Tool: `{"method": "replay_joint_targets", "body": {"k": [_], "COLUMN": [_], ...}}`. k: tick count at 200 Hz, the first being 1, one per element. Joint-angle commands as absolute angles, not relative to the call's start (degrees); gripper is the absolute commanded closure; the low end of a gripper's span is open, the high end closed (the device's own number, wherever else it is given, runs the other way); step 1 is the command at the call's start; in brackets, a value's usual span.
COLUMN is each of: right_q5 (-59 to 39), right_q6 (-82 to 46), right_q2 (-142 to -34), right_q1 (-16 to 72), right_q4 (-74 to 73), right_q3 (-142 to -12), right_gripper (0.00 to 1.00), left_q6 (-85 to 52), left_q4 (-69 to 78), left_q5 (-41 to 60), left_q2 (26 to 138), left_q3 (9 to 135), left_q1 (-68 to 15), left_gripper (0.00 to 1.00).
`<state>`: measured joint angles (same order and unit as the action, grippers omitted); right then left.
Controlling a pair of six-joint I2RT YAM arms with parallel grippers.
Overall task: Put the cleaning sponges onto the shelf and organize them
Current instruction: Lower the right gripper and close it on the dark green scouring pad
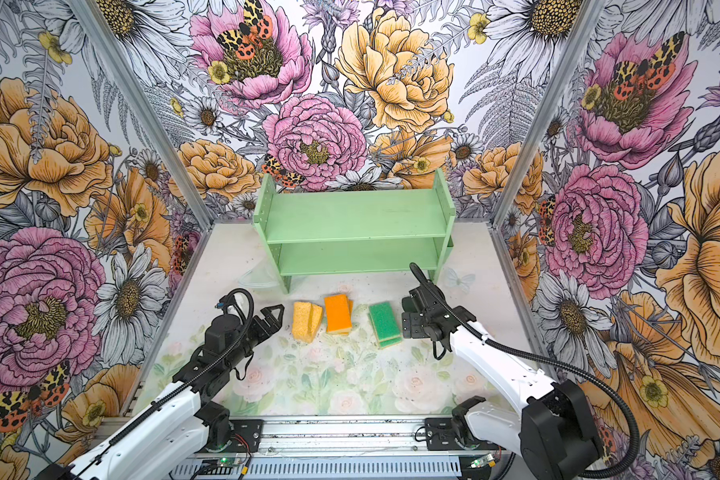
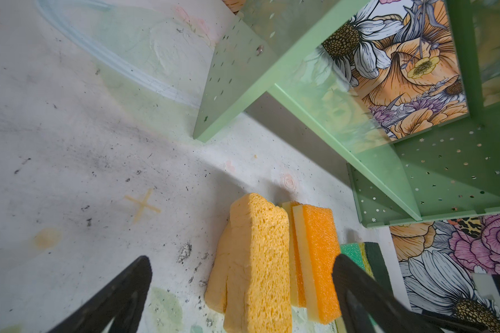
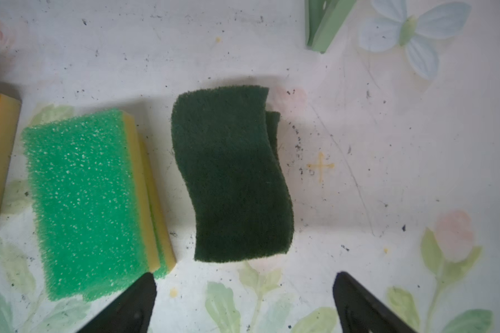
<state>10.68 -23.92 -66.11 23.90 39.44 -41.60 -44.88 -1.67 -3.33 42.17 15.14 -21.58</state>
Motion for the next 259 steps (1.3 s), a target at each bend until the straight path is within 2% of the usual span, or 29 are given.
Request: {"method": "replay_joint_targets", "body": {"k": [1,121,259], "right_q5": [9.1,6.6,6.4], "right_q6": [-23.0,-27.1,-29.3], "right_q2": [-66.1,-75.9,-75.2], "right_q1": [23.1,21.4,20.2], "right_q4": [37.5,33.3,27.5], "right_q3": [-40.9,-42.5,-39.0], "right_gripper": [0.02,0.03,0.05], "left_q6": [-44.8,-44.9,-45.0], "left_q4": [0.8,1.4,1.4], "left_q5": [-2.1,-2.2,-2.2], "left_q2": [43.0,44.4,45.5], "left_q3": [15.6,15.3,14.9], "left_q1": [-22.0,-22.0,-21.7], "left_gripper": [0.01,0.01,0.01]}}
